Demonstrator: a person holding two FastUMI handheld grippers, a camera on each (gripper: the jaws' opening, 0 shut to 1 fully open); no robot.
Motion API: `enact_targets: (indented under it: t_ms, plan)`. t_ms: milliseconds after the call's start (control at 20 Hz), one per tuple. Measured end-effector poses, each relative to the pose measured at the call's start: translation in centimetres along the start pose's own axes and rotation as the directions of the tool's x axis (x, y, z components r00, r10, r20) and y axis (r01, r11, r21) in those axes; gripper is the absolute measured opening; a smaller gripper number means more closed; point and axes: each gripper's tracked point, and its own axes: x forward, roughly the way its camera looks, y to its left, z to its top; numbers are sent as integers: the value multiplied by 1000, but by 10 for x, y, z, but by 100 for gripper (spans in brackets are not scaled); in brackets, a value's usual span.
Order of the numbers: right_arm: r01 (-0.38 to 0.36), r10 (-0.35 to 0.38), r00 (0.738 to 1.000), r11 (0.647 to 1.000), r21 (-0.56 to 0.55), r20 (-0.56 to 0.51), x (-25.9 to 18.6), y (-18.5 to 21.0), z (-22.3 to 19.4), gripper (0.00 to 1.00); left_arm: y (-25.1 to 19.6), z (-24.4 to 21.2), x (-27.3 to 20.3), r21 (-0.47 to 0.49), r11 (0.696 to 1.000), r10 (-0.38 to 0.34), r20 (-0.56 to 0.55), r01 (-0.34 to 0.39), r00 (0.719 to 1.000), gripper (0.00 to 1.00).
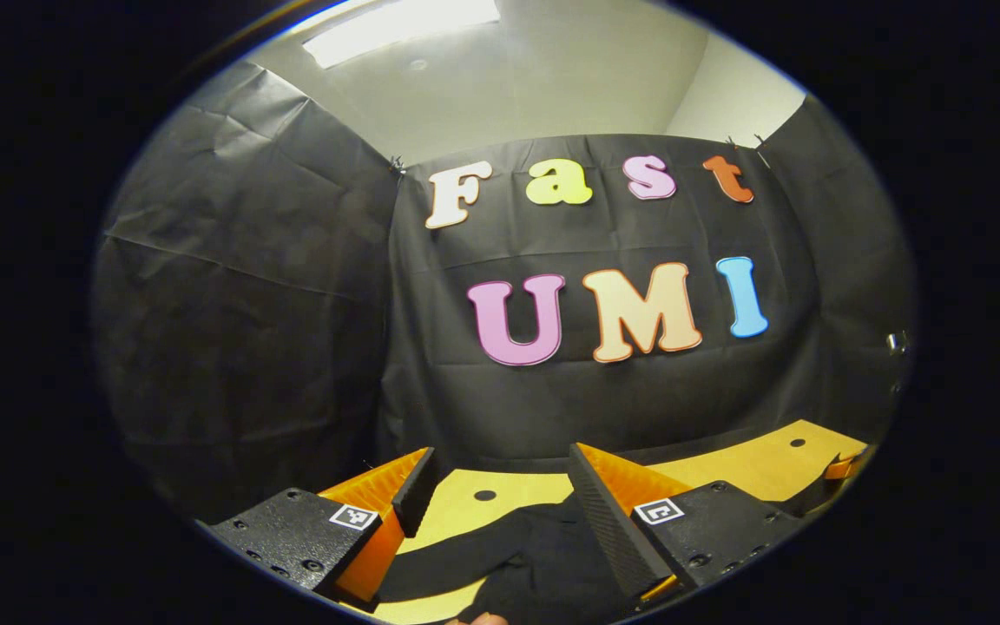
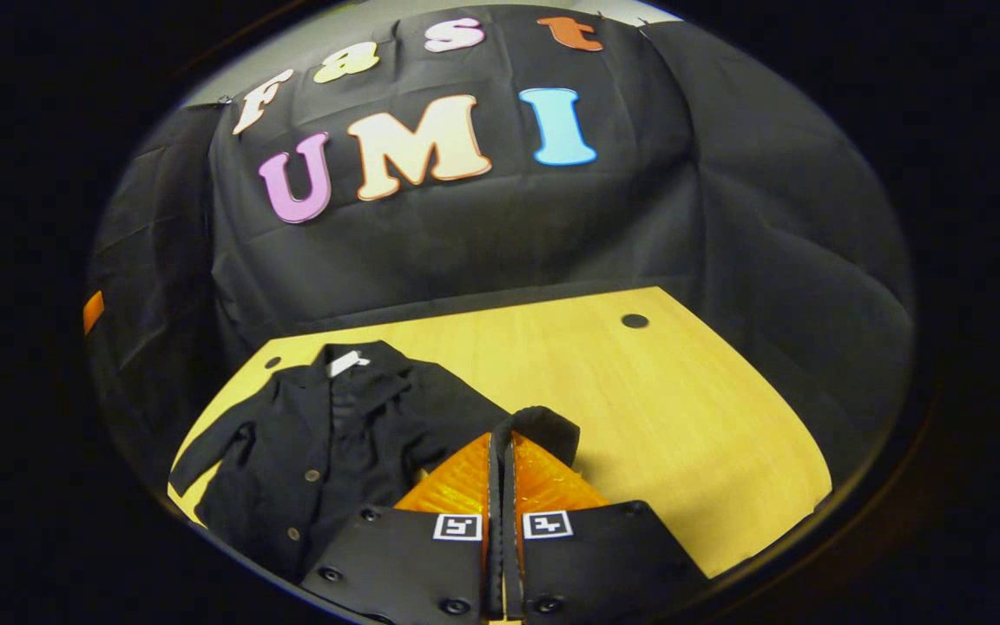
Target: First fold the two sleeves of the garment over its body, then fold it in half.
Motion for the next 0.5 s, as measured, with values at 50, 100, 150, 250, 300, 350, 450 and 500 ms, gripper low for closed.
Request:
enact_targets:
  t_ms: [50,100,150,250,300,350,450,500]
  plan:
    - [-15,15,1000,1000,0,10,6,15,6,3,11,-2,0,-4,1000,12,-8,-12,1000,96]
    - [-32,32,999,1000,-2,19,9,32,12,3,22,-6,1,-5,1000,26,-14,-26,1000,96]
    - [-46,46,999,999,-8,25,13,46,16,3,33,-8,1,-5,999,41,-19,-41,999,96]
    - [-77,78,996,997,-28,34,20,77,23,3,55,-12,1,-6,998,68,-26,-69,997,92]
    - [-94,95,995,995,-40,34,23,92,25,3,65,-16,2,-5,997,83,-30,-83,996,91]
    - [-108,110,993,993,-53,33,27,107,26,3,75,-18,2,-4,995,96,-35,-96,995,91]
    - [-134,136,990,988,-77,31,33,134,28,3,94,-24,3,-1,993,119,-48,-119,992,96]
    - [-144,147,989,986,-87,33,36,147,29,3,103,-28,3,2,992,129,-55,-129,990,96]
